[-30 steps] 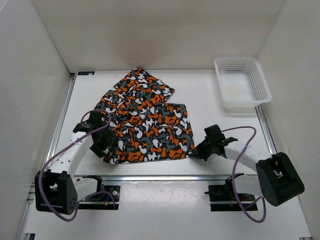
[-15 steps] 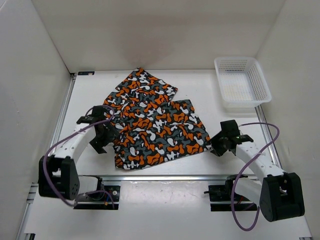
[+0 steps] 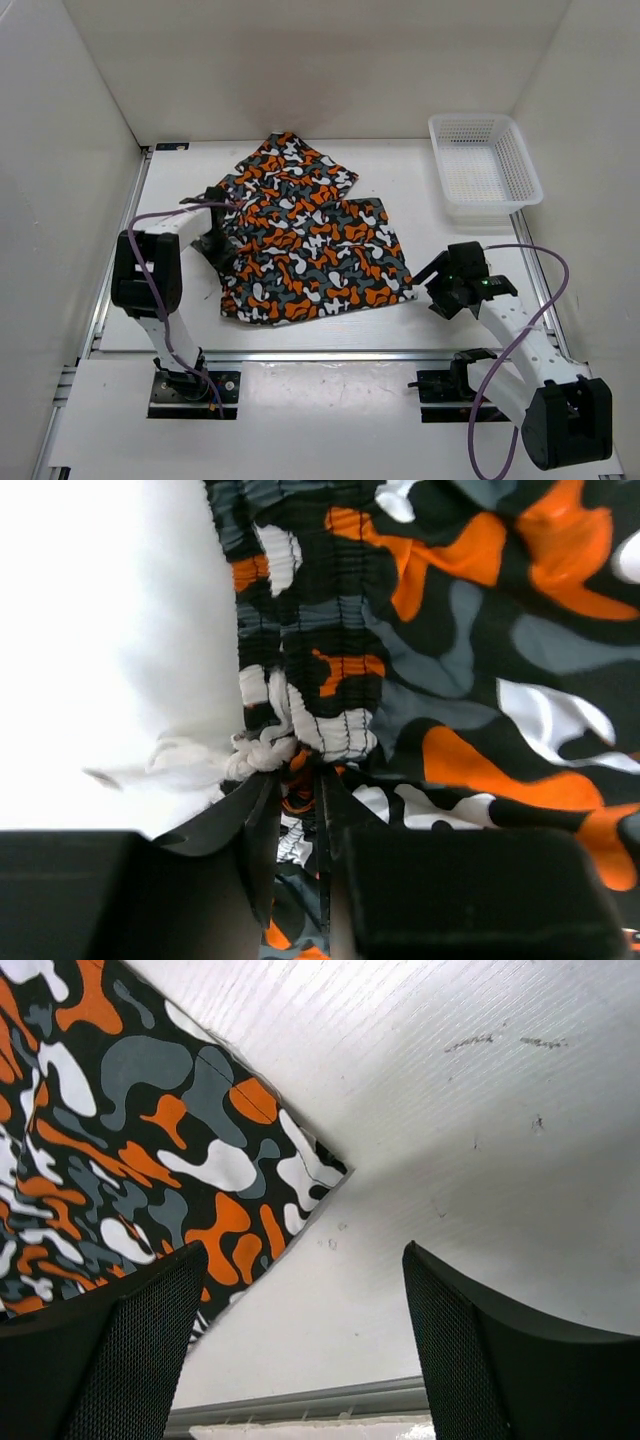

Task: Fold and stack the shorts
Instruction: Flatten the shorts out, then fold the shorts

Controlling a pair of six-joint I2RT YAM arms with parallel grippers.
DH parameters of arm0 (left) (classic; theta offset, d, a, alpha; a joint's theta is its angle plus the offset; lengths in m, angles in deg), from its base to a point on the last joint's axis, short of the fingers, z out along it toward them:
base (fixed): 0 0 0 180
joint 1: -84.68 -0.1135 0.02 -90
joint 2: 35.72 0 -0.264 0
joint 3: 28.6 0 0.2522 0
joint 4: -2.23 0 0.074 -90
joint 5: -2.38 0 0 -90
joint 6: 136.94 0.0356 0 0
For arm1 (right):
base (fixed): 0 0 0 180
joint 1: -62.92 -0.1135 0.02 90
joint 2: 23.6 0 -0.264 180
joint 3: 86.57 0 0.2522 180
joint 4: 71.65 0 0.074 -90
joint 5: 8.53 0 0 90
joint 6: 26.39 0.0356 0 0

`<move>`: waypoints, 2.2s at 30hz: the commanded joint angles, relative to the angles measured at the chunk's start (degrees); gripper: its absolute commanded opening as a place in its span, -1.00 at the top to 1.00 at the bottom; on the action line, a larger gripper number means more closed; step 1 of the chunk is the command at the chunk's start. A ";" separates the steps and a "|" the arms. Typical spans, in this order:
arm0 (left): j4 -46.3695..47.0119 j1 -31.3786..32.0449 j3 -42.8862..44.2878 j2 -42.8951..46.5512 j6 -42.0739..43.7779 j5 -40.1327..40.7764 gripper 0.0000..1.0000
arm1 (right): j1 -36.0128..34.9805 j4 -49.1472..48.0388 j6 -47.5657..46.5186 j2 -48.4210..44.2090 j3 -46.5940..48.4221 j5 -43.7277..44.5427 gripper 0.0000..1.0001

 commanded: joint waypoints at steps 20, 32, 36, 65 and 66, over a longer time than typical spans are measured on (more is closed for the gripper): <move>0.08 -10.81 -15.49 25.76 4.86 -18.30 -1.00 | 0.34 -1.24 -2.25 0.38 -0.86 -7.13 -0.69; 10.99 -10.81 -18.95 17.42 4.23 -22.10 -1.00 | 0.34 -5.55 4.59 -0.85 -6.49 -15.92 -0.69; 11.52 -10.28 -15.45 15.04 4.84 -20.51 -0.06 | 0.34 -7.48 6.00 -0.85 -7.63 -17.33 -0.71; 11.52 -8.08 -12.54 14.95 5.90 -22.18 0.79 | -5.54 -26.64 20.77 23.75 -7.55 -0.20 -0.51; 11.52 -8.08 -12.54 14.95 6.43 -22.18 0.79 | -5.55 -26.64 21.38 24.89 -6.93 0.32 -0.48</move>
